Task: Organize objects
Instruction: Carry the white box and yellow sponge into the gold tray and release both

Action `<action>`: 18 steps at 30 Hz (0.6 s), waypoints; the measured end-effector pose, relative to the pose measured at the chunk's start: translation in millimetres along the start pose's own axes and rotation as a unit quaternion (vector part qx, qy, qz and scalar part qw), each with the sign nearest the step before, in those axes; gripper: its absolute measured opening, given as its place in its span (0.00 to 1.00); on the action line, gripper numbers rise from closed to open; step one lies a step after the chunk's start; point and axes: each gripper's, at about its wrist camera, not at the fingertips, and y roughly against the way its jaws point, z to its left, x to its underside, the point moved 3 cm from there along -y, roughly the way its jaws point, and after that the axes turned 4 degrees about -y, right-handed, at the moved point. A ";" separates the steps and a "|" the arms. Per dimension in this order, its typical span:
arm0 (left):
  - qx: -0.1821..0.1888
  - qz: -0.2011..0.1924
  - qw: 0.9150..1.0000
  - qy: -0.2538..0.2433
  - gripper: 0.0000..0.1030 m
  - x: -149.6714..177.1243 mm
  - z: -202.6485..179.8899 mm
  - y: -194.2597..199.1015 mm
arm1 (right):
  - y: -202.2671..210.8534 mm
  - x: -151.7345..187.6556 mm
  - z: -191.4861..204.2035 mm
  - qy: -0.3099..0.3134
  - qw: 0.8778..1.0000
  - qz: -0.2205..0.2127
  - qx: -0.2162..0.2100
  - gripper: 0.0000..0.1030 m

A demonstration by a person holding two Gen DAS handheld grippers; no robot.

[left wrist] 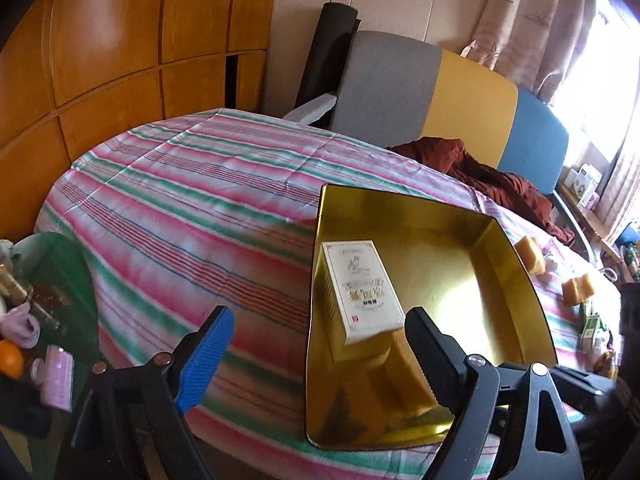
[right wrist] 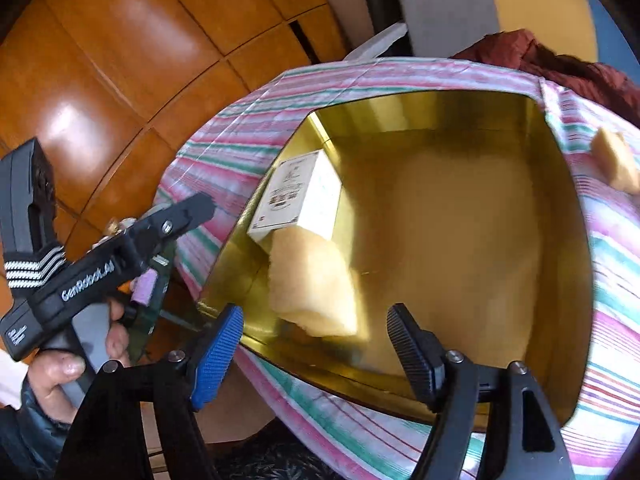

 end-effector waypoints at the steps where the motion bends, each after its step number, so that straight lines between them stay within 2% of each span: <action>1: -0.003 -0.003 1.000 -0.004 0.87 0.6 -2.9 1.9 | 2.8 0.5 -1.4 -0.002 1.000 -0.007 0.009 0.76; 6: -0.025 -0.023 0.999 -0.029 0.91 1.4 -20.6 16.7 | 17.8 0.5 -4.2 0.002 0.997 -0.045 0.060 0.77; 11: -0.013 -0.043 0.998 -0.046 0.91 -0.3 -35.3 33.9 | 29.9 0.4 -8.2 0.007 0.993 -0.068 0.092 0.80; 12: -0.011 -0.051 0.997 -0.054 0.92 -0.7 -40.2 38.5 | 33.0 1.4 -9.2 0.007 0.993 -0.072 0.098 0.83; 15: -0.016 -0.073 0.993 -0.088 0.95 0.7 -56.6 48.4 | 39.2 3.3 -14.0 0.002 0.991 -0.080 0.109 0.83; 18: -0.001 -0.073 0.992 -0.102 0.96 3.3 -67.1 51.1 | 44.7 5.1 -20.4 -0.006 0.988 -0.088 0.125 0.83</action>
